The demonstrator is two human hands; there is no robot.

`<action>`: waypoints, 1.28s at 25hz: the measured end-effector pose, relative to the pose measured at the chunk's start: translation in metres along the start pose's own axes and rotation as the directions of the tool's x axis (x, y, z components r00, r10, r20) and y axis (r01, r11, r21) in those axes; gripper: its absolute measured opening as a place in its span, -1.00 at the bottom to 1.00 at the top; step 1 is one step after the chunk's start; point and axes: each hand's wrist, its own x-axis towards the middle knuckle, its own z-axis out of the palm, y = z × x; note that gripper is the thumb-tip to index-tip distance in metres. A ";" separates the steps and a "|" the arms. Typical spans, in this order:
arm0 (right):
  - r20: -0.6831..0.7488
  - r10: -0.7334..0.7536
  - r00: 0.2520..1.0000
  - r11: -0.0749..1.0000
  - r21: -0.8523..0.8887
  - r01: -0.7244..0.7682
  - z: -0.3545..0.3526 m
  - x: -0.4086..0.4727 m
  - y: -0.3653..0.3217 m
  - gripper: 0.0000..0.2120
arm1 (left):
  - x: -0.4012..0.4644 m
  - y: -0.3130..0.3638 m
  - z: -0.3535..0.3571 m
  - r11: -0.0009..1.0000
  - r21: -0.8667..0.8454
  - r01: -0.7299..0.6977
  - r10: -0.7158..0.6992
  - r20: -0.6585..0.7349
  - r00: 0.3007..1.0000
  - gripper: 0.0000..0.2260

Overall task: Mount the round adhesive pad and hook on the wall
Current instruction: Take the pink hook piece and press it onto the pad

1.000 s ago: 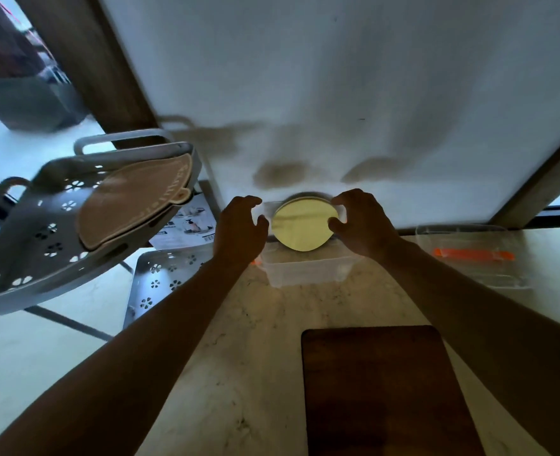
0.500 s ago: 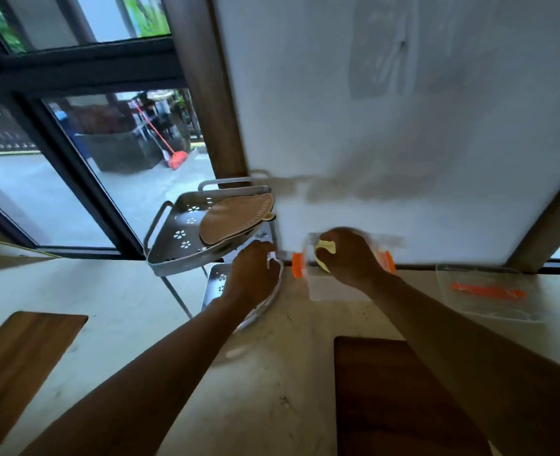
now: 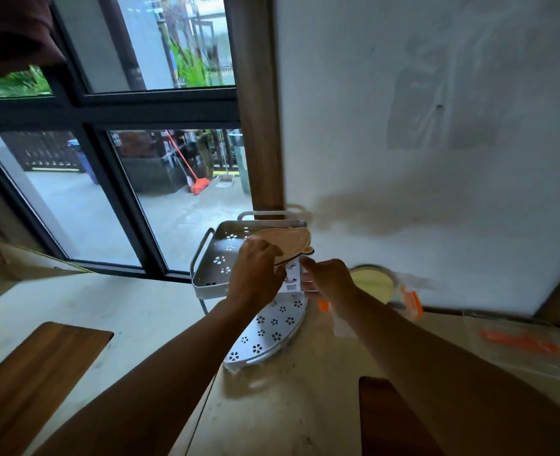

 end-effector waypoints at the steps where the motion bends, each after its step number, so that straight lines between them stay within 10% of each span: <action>1: 0.011 0.037 0.999 0.998 0.053 -0.037 0.005 0.002 -0.001 -0.66 | 0.002 -0.003 0.004 1.000 -0.003 0.003 -0.002 0.006 1.000 -0.79; 22: -0.029 -0.119 0.992 0.920 0.373 0.122 0.016 -0.013 -0.062 -0.92 | 0.010 0.035 -0.027 0.987 -0.156 -0.036 0.009 -0.173 0.985 -0.89; 32: -0.158 -0.588 0.793 0.798 -0.274 0.537 -0.065 -0.083 -0.093 -0.78 | 0.015 0.103 -0.068 0.945 -0.328 0.004 -0.061 -0.166 0.984 -0.73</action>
